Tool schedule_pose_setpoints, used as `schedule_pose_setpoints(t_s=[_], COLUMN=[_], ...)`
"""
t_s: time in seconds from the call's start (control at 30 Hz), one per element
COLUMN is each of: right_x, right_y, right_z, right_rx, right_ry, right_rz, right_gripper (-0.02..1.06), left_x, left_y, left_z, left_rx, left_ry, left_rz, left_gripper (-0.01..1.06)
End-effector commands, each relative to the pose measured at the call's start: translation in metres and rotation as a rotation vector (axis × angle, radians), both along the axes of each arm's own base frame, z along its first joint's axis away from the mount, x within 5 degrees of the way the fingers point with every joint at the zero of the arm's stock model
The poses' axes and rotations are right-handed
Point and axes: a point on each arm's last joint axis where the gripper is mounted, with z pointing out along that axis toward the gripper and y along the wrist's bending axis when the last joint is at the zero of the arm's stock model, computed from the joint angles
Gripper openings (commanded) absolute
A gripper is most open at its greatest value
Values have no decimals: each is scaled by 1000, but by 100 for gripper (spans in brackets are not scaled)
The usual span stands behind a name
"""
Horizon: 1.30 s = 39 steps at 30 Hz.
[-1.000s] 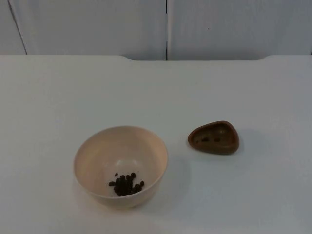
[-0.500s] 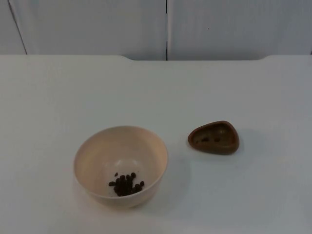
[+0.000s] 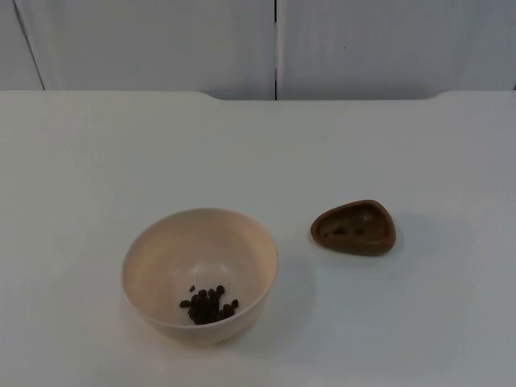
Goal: Pick up the bowl with the left hand and pour the coffee beans from the cup into the bowl with the right hand.
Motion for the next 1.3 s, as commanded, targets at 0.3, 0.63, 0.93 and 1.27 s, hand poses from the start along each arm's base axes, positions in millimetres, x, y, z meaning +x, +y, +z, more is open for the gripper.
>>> schedule_pose_setpoints(t_s=[0.3,0.63,0.93,1.27], right_x=[0,1,1,0], right_y=[-1,-2,-2,-1], right_z=[-2,-2,-2,-2], right_rx=[-12,-11,-11,-6], right_ry=[-7,-4,-4,-1], right_rz=[2,-12,-12,-10], right_gripper=[75,92,105,105], left_x=[1,1,1,1], left_y=[0,0,1,1], left_z=[0,0,0,0], left_rx=[0,0,-3,3], left_ry=[-11,-11,-10,-12], left_rz=[8,8,15,19], left_gripper=[75,94,105,105])
